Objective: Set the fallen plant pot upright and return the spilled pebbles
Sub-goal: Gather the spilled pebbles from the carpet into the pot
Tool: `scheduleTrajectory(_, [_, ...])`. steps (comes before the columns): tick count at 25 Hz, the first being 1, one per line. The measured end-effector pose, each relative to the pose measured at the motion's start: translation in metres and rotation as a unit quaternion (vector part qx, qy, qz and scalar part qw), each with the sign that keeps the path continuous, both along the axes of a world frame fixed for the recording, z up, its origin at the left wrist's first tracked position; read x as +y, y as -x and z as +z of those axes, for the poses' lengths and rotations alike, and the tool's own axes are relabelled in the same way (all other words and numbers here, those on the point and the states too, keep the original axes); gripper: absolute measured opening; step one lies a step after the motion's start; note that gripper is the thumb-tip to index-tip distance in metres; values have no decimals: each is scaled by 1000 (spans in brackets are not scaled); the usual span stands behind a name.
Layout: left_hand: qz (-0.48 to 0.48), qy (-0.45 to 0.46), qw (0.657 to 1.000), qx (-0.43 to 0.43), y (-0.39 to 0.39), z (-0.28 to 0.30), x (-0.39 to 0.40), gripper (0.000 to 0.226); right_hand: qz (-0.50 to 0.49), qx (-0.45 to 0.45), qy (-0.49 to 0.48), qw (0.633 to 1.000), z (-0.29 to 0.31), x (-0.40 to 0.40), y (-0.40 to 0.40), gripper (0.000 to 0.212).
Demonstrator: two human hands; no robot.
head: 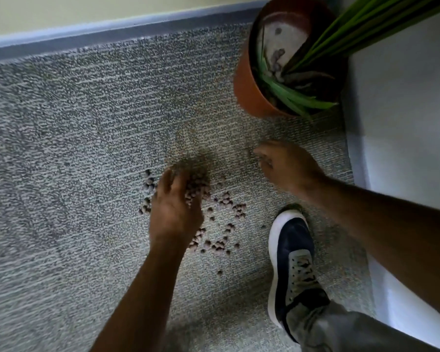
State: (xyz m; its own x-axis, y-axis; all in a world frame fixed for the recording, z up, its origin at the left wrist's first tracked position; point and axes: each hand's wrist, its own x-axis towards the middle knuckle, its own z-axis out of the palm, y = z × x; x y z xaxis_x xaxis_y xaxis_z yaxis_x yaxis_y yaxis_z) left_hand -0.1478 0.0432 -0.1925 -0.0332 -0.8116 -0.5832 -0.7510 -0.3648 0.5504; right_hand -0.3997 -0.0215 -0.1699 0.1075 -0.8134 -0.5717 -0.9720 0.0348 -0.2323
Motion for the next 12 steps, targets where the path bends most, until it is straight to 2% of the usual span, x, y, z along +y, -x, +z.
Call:
scheduleTrajectory(2, [-96,-7,992,-79,-22,-15,32,73,18,16,-39,999,-10,-17,-4,61])
scheduleTrajectory(4, [-144,12,985,-94,-39,-23,47,72,35,34,-73,996,-20,-23,-14,68])
scheduleTrajectory(6, [-150,15,984,-97,-48,-28,55,73,54,56,-91,993,-27,-16,-22,68])
scheduleTrajectory(9, [-112,13,987,-114,-53,-27,48,71,59,57,-54,995,-33,1,-25,64])
scheduleTrajectory(12, [-104,38,986,-122,-56,-28,33,55,99,39,-46,993,-39,16,-23,53])
